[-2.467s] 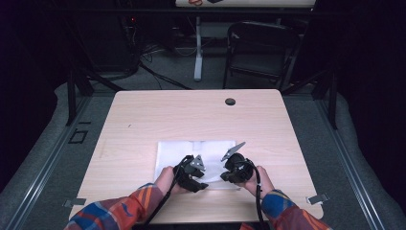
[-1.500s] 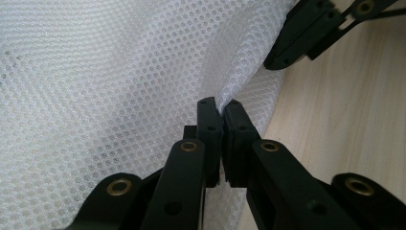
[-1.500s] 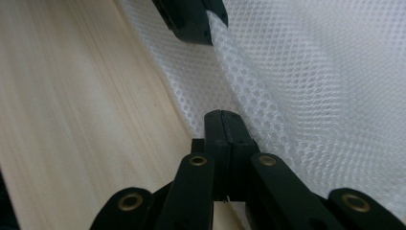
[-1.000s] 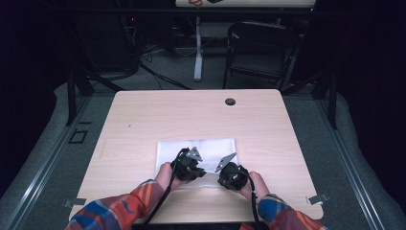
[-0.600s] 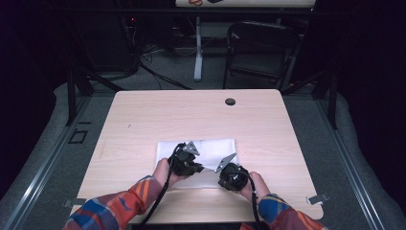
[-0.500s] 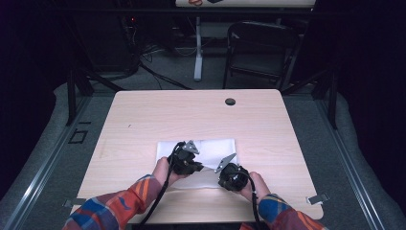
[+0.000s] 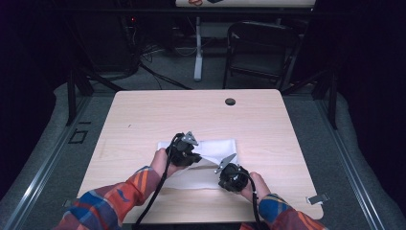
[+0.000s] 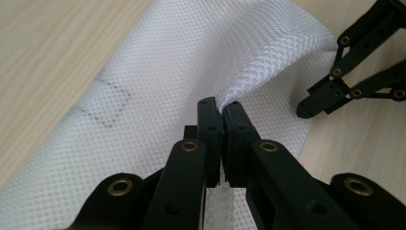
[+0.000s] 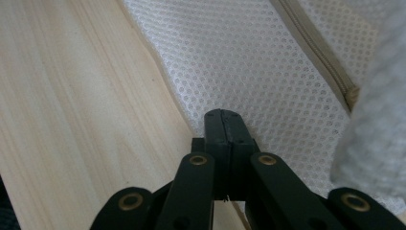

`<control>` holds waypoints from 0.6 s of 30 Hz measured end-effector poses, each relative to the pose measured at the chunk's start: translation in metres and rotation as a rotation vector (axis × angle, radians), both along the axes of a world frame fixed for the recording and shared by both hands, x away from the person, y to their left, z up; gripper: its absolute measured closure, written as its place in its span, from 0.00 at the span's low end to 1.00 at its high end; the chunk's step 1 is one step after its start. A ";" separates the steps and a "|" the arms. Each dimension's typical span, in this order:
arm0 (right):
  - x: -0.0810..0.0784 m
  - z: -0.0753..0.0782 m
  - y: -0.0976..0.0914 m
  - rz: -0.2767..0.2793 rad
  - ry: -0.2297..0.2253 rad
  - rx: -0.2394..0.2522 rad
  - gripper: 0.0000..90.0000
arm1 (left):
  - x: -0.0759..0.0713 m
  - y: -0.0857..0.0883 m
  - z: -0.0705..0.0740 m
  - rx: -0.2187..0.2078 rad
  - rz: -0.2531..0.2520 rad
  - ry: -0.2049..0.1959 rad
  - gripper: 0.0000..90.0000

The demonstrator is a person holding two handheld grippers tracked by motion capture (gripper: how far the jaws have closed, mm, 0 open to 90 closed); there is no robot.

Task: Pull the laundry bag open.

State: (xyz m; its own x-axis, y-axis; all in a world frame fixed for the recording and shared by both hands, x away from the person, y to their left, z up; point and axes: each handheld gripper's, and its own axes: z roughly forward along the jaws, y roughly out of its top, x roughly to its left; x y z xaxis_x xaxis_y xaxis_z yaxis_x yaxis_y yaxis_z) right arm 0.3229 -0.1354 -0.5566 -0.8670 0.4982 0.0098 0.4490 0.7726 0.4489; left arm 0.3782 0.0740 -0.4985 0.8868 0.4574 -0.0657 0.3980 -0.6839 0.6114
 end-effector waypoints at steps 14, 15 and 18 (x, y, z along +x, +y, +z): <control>-0.001 0.002 -0.002 0.008 0.037 -0.009 1.00 | 0.013 0.000 0.022 0.024 0.005 -0.046 0.97; -0.001 0.002 -0.002 0.008 0.037 -0.009 1.00 | 0.015 0.000 0.023 0.025 0.002 -0.050 0.97; -0.001 0.002 -0.002 0.014 0.043 -0.006 1.00 | 0.018 -0.001 0.027 0.032 0.007 -0.061 0.97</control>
State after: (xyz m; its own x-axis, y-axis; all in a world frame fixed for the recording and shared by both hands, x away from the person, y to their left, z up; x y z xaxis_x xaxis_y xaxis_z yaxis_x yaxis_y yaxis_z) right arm 0.3221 -0.1374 -0.5550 -0.8727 0.4861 0.0444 0.4569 0.7816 0.4247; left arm 0.3961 0.0731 -0.4715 0.8854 0.4649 0.0028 0.3659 -0.7006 0.6126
